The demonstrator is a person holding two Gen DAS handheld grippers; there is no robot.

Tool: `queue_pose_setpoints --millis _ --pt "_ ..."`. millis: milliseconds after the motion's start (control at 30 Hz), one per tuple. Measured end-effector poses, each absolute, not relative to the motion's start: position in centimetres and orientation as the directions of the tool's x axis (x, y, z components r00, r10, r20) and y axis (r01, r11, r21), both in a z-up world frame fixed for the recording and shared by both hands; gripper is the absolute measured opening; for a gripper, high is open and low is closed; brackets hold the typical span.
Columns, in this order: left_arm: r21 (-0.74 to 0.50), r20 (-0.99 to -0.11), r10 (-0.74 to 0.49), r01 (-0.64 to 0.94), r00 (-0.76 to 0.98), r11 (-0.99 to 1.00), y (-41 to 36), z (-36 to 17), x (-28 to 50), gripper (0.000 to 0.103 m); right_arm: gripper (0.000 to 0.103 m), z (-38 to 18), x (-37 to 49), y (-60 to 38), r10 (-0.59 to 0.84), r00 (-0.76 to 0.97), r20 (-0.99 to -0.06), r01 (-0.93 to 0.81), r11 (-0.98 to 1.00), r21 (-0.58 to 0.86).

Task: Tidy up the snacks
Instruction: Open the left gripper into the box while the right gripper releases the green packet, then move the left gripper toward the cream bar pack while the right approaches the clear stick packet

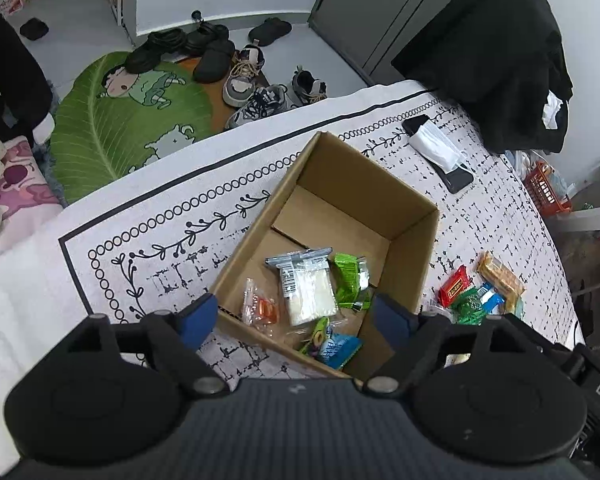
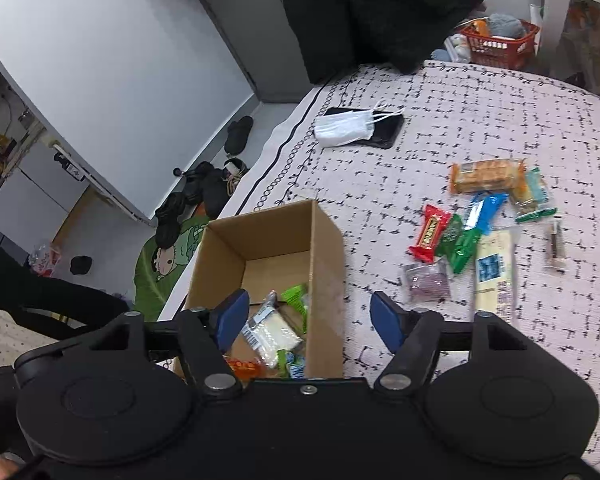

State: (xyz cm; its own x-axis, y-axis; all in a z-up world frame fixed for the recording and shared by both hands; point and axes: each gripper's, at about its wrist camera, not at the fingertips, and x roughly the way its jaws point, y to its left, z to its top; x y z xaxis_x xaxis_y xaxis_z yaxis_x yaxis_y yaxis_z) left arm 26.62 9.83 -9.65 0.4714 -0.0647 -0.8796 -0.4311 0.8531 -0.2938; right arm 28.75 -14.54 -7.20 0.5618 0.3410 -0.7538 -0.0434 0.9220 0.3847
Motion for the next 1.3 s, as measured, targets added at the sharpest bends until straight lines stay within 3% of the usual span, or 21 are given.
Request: queue_pose_setpoints --millis 367,733,1300 --pt "-0.279 -0.869 -0.051 -0.402 0.492 0.872 7.0 -8.8 26.1 0.103 0.081 -6.9 27.8 -18.1 0.314 0.584 -0.749 -0.018 0.927 0.374" --pt "-0.265 -0.865 -0.044 -0.382 0.499 0.886 4.1 -8.8 25.9 0.103 0.082 -7.4 27.1 -21.8 0.310 0.596 -0.741 -0.014 0.926 0.376" --pt "-0.259 -0.850 -0.054 -0.326 0.524 0.909 -1.1 -9.1 26.6 0.103 0.100 -8.8 27.3 -28.5 0.307 0.618 -0.724 0.002 0.920 0.392"
